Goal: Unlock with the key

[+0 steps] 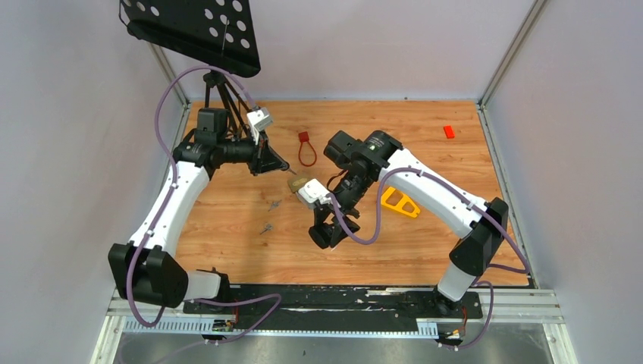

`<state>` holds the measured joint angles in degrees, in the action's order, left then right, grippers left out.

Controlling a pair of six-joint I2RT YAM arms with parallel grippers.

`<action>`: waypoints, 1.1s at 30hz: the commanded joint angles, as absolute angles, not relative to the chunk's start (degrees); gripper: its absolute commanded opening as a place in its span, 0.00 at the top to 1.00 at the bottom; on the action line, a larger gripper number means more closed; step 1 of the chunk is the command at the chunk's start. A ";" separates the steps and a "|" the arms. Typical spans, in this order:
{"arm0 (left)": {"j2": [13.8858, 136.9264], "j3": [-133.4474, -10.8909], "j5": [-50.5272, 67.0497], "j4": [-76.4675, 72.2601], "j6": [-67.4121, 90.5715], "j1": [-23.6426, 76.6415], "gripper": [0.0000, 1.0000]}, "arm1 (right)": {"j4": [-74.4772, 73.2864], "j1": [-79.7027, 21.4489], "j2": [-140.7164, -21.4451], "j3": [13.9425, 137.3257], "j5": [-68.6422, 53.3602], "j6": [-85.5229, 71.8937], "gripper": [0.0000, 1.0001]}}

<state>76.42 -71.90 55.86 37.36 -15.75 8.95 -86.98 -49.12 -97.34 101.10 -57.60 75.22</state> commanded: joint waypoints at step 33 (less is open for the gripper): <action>76.25 -69.92 57.13 26.98 -5.41 8.70 1.00 | -24.28 -48.16 -78.90 82.94 15.96 52.44 1.00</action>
<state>73.78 -68.10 56.34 32.53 -10.70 8.95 -41.85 -48.27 -83.74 85.41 -2.22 49.98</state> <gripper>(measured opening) 0.109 0.556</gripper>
